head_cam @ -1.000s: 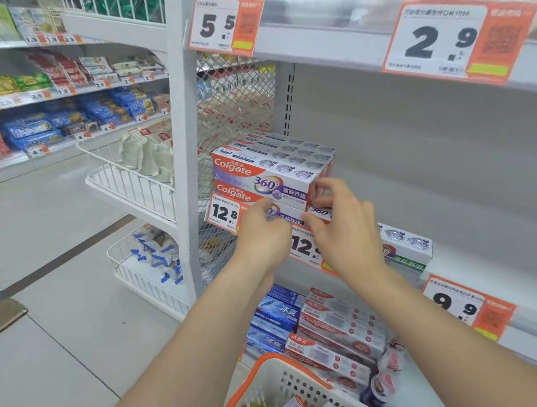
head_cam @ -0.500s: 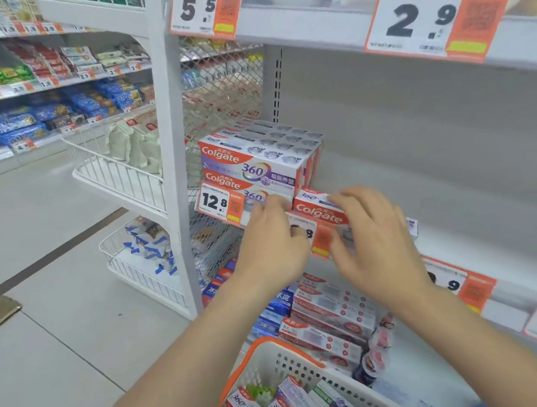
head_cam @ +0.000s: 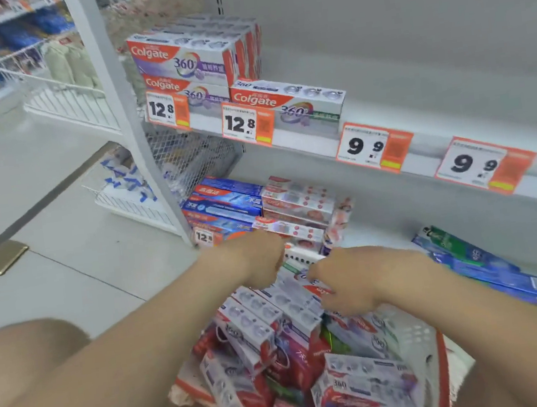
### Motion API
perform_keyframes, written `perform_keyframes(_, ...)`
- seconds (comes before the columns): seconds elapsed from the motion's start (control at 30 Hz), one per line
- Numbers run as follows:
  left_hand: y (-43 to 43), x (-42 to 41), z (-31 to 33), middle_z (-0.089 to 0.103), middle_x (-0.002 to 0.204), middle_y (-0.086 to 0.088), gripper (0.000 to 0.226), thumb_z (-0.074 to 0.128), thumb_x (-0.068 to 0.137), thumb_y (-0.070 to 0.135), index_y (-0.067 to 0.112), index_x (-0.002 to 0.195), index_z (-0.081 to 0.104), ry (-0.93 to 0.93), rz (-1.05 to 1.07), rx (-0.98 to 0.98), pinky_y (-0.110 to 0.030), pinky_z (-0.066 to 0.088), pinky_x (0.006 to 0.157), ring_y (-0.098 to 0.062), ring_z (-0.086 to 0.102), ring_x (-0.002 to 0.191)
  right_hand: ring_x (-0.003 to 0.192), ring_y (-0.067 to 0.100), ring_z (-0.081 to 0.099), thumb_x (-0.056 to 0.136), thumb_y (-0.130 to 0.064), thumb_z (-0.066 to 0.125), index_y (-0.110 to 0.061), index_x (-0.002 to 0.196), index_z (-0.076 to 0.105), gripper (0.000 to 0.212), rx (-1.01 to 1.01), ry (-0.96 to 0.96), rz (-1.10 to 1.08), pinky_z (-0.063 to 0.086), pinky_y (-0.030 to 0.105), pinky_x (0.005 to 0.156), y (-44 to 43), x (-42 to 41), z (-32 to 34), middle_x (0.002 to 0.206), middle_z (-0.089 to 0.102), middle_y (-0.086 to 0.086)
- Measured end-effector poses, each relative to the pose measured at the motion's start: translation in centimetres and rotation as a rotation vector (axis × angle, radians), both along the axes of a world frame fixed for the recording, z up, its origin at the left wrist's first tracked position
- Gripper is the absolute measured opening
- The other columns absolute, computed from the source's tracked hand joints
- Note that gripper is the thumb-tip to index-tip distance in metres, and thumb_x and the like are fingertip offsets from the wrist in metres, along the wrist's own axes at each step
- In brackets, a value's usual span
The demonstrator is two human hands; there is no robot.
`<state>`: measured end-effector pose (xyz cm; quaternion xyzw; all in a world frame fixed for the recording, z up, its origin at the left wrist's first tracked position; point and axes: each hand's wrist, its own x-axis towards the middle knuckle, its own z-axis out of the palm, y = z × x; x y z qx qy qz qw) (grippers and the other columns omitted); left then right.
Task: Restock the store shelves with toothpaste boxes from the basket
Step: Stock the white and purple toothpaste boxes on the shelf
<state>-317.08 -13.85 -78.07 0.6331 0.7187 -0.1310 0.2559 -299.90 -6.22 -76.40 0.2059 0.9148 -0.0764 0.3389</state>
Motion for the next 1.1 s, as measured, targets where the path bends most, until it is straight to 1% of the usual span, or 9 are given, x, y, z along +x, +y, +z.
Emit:
perform_keyframes(0.07,-1.2,0.9,-2.3,0.065,0.123,-0.012,0.031,0.060,0.096,0.008,0.011,0.126,0.065,0.063,-0.022,-0.144,-0.044,0.056,0.091,-0.034,0.063,0.112,0.104,0.033,0.068,0.098,-0.037,0.047,-0.027,0.140,0.051,0.043,-0.041,0.037,0.021,0.060,0.051,0.087,-0.5,0.3,-0.4,0.127,0.063,0.010)
perform_keyframes(0.13,-2.8,1.9,-4.6,0.046,0.150,-0.014,0.077,0.066,0.094,0.003,0.021,0.161,0.031,0.092,-0.077,-0.327,-0.049,0.055,0.098,-0.036,0.054,0.129,0.106,0.032,0.067,0.100,-0.037,0.047,-0.027,0.140,0.050,0.041,-0.039,0.084,0.047,0.060,0.051,0.088,-0.8,0.5,-0.6,0.128,0.063,0.010)
perform_keyframes(0.27,-6.4,2.5,-8.2,-0.005,0.174,-0.009,0.123,0.072,0.090,-0.004,0.036,0.164,-0.017,0.168,-0.127,-0.365,-0.057,0.048,0.107,-0.047,0.014,0.157,0.108,0.034,0.065,0.104,-0.035,0.049,-0.026,0.143,0.049,0.040,-0.026,0.060,0.091,0.058,0.050,0.088,-1.2,1.3,-1.0,0.132,0.059,0.010)
perform_keyframes(0.43,-7.6,1.8,-9.8,0.039,0.155,-0.017,0.095,0.078,0.093,0.030,0.016,0.163,0.016,0.241,-0.281,-0.126,-0.050,0.059,0.090,-0.040,0.060,0.121,0.101,0.031,0.068,0.101,-0.030,0.050,-0.026,0.139,0.049,0.039,-0.031,0.011,0.098,0.061,0.050,0.084,-1.3,1.6,-1.3,0.125,0.063,0.007)
perform_keyframes(0.6,-8.2,0.9,-10.9,0.046,0.151,-0.008,0.096,0.061,0.080,0.075,0.024,0.157,0.031,0.191,-0.427,0.071,-0.054,0.036,0.117,-0.031,0.045,0.137,0.099,0.028,0.065,0.104,-0.037,0.049,-0.027,0.144,0.047,0.041,-0.039,0.025,0.133,0.059,0.044,0.081,-1.8,1.2,-1.0,0.121,0.061,0.006)
perform_keyframes(0.67,-8.1,1.1,-10.2,0.054,0.136,-0.005,0.094,0.055,0.079,0.079,0.023,0.151,0.038,0.145,-0.419,0.084,-0.050,0.042,0.111,-0.028,0.053,0.123,0.108,0.028,0.063,0.105,-0.040,0.049,-0.029,0.151,0.042,0.048,-0.062,0.018,0.131,0.057,0.044,0.087,-1.7,1.0,-0.5,0.131,0.059,0.006)
perform_keyframes(0.83,-6.9,0.6,-6.3,0.055,0.094,0.005,0.071,0.066,0.076,0.082,0.023,0.112,0.050,-0.170,-0.052,0.340,-0.041,0.056,0.069,-0.020,0.057,0.077,0.132,0.026,0.055,0.106,-0.047,0.049,-0.025,0.157,0.039,0.057,-0.083,0.114,0.029,0.046,0.041,0.110,1.3,1.3,2.9,0.154,0.051,0.004)
perform_keyframes(0.97,-5.8,0.6,-2.4,0.072,0.096,0.000,0.051,0.083,0.074,0.061,0.028,0.104,0.057,-0.701,0.516,0.611,-0.046,0.061,0.073,-0.024,0.074,0.079,0.131,0.021,0.054,0.099,-0.055,0.061,-0.020,0.161,0.032,0.077,-0.146,0.218,-0.143,0.042,0.032,0.106,3.9,2.2,4.7,0.154,0.052,0.002)
perform_keyframes(1.1,-3.8,1.9,1.1,0.074,0.110,-0.022,0.050,0.079,0.091,0.037,0.003,0.120,0.058,-1.163,0.913,0.765,-0.056,0.063,0.083,-0.035,0.076,0.088,0.115,0.004,0.065,0.081,-0.065,0.079,-0.043,0.149,0.041,0.081,-0.521,0.342,-0.269,0.051,0.034,0.106,3.8,2.2,4.6,0.136,0.066,-0.011)
